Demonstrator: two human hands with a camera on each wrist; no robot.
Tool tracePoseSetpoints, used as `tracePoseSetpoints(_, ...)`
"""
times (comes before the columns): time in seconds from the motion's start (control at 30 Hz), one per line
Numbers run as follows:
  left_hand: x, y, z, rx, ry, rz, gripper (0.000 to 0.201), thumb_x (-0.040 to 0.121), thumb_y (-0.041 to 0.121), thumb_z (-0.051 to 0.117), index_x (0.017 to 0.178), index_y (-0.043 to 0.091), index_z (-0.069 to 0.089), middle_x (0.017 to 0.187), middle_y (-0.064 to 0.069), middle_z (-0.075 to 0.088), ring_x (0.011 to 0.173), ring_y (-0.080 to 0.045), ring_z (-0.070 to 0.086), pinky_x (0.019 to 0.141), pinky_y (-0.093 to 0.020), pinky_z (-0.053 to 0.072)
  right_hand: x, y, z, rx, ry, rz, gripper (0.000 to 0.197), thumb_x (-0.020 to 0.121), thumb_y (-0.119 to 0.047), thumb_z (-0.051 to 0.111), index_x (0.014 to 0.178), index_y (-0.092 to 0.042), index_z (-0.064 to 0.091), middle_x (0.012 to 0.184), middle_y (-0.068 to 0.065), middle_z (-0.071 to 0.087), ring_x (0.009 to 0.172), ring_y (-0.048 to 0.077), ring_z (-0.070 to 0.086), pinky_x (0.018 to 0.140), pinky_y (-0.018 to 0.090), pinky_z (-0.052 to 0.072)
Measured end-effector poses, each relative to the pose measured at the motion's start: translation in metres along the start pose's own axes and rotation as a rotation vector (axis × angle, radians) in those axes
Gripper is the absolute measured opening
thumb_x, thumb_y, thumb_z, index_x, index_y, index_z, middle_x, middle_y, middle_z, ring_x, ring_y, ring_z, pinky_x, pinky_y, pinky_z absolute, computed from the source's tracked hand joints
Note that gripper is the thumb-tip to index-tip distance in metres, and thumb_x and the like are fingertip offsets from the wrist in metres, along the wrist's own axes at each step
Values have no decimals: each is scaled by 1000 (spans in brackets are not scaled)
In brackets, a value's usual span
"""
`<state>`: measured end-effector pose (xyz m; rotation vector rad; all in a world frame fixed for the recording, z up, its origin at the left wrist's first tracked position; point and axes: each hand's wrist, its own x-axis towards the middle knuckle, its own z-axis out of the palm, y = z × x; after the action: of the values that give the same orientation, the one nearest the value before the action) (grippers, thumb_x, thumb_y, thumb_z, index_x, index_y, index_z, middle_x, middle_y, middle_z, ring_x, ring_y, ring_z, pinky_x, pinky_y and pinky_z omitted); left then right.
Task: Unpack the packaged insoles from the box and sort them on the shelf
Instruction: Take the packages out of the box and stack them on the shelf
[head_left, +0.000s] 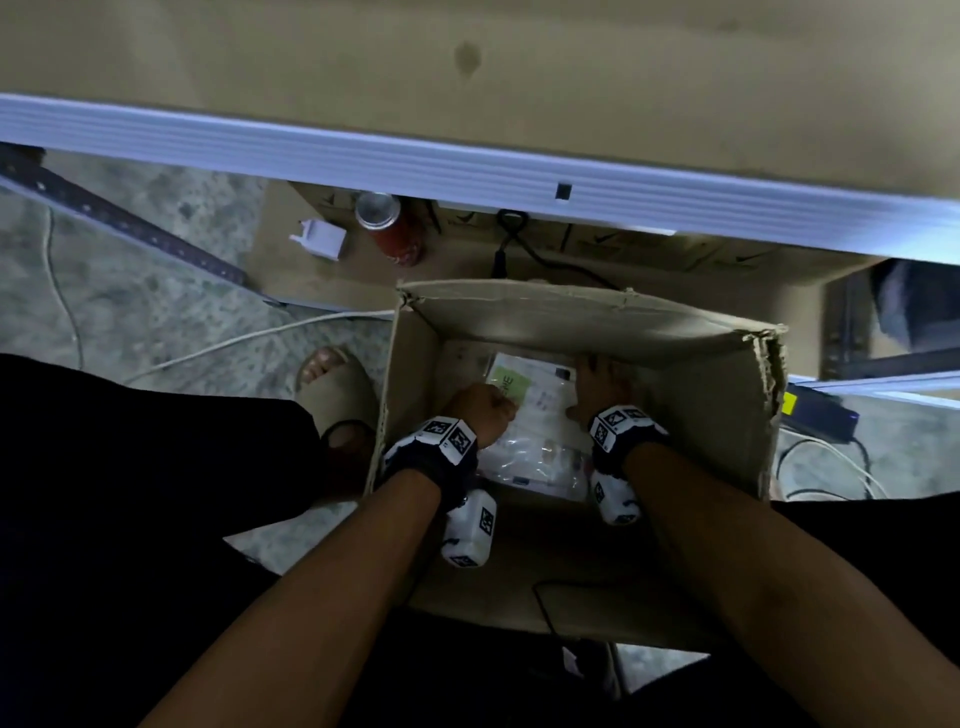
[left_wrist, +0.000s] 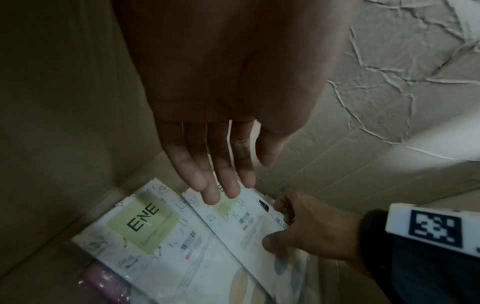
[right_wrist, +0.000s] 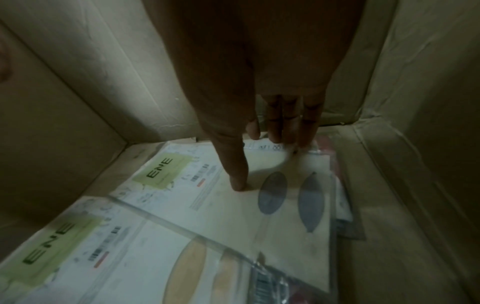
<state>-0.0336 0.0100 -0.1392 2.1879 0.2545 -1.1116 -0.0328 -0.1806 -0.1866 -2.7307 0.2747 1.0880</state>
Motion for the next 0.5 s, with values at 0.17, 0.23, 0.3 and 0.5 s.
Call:
tracePoseSetpoints(0.17, 1, -3, 4, -151, -65, -68, 33, 97, 27, 56, 107, 0, 70, 114, -22, 70, 110, -40, 66, 96, -51, 54, 3, 1, -1, -42, -27, -27, 69, 81, -22, 74, 140, -12, 40, 146, 18, 36, 135, 38, 37, 110, 51, 34)
tracePoseSetpoints(0.23, 1, -3, 3, -140, -73, -66, 35, 97, 29, 56, 107, -1, 70, 113, -23, 70, 109, -41, 65, 96, -51, 54, 5, 1, -2, -45, -41, -30, 65, 77, -21, 78, 134, -11, 47, 140, 17, 47, 128, 37, 47, 107, 49, 40)
tracePoseSetpoints(0.3, 0, -1, 2, -118, -72, -58, 36, 96, 31, 57, 108, 0, 69, 113, -22, 70, 109, -40, 65, 96, -49, 54, 5, 1, -3, -51, -76, -22, 67, 73, -21, 80, 132, -10, 49, 138, 17, 49, 128, 36, 48, 106, 48, 41)
tracePoseSetpoints(0.5, 1, 3, 1, -63, -84, -45, 34, 97, 27, 56, 115, 1, 68, 120, -19, 68, 114, -37, 64, 99, -46, 53, 6, 0, 5, -45, -23, -26, 65, 78, -16, 77, 135, -11, 45, 155, 16, 14, 143, 38, 19, 115, 54, 27)
